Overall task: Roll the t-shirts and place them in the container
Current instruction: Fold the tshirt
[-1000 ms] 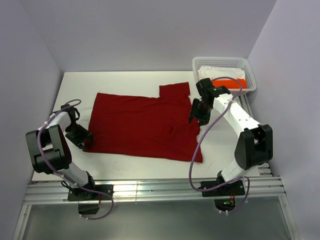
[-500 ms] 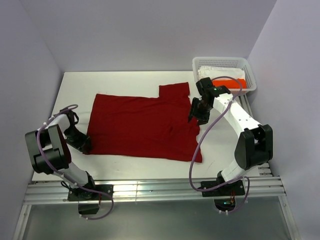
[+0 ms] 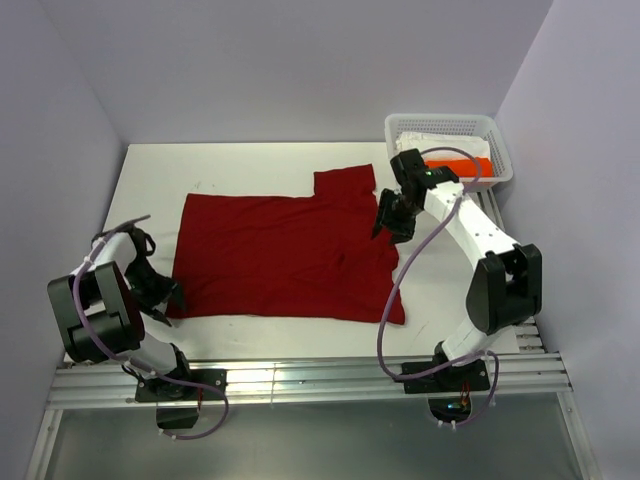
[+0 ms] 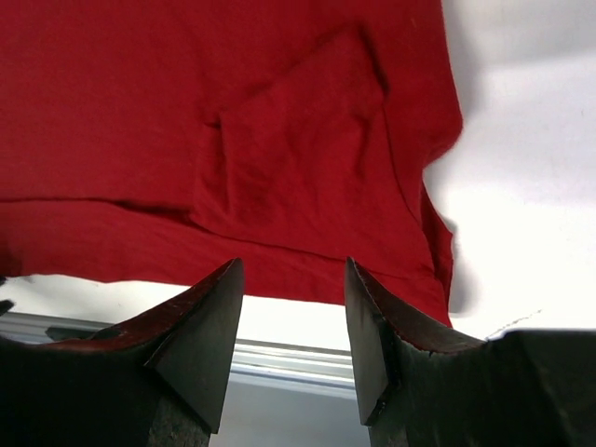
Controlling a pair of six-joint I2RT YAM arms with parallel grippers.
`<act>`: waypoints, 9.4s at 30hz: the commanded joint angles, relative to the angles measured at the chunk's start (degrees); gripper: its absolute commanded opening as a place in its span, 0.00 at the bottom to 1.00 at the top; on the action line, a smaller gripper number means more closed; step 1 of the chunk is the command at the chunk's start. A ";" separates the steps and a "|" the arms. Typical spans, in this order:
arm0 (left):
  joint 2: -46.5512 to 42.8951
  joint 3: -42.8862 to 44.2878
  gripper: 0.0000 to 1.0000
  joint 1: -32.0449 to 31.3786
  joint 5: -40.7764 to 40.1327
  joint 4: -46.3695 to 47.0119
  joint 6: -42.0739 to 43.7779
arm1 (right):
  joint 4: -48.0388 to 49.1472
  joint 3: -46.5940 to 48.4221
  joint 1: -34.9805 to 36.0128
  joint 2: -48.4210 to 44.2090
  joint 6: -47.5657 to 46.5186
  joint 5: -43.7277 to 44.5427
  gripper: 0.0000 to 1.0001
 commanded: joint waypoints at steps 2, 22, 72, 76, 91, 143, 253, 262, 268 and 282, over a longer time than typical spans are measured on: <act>-2.02 14.50 0.66 0.14 -6.74 -8.47 1.37 | 0.51 12.04 0.29 5.34 -2.39 0.72 0.55; 22.23 46.52 0.91 -5.93 11.39 26.92 6.46 | 14.81 46.00 0.20 38.31 -2.65 18.64 0.55; 46.77 66.23 0.89 -8.21 17.65 34.05 6.55 | 17.47 63.23 -8.05 59.67 4.72 16.29 0.49; 47.21 66.49 0.89 -8.30 17.65 34.40 6.11 | 16.69 62.24 -9.11 60.45 7.10 13.82 0.49; 50.63 70.36 0.88 -9.00 14.31 29.66 6.91 | 16.92 62.29 -5.08 57.92 -5.08 21.90 0.57; 40.18 60.78 0.00 -8.48 2.00 22.36 14.03 | 19.67 42.14 1.26 45.44 -2.12 21.12 0.17; 7.13 25.01 0.00 -4.17 3.15 22.80 11.56 | 39.18 -19.31 1.34 -13.72 -5.38 2.40 0.00; 8.35 21.94 0.00 -3.91 1.92 21.48 11.39 | 37.69 -24.58 3.28 -15.13 -3.80 1.79 0.00; 10.03 19.30 0.02 -3.91 1.74 19.90 10.25 | 33.12 -26.25 4.33 -12.93 -2.39 -0.84 0.40; 2.11 23.42 0.52 -4.34 1.82 22.18 9.80 | 28.46 -7.20 3.81 -3.98 -9.41 -2.95 0.58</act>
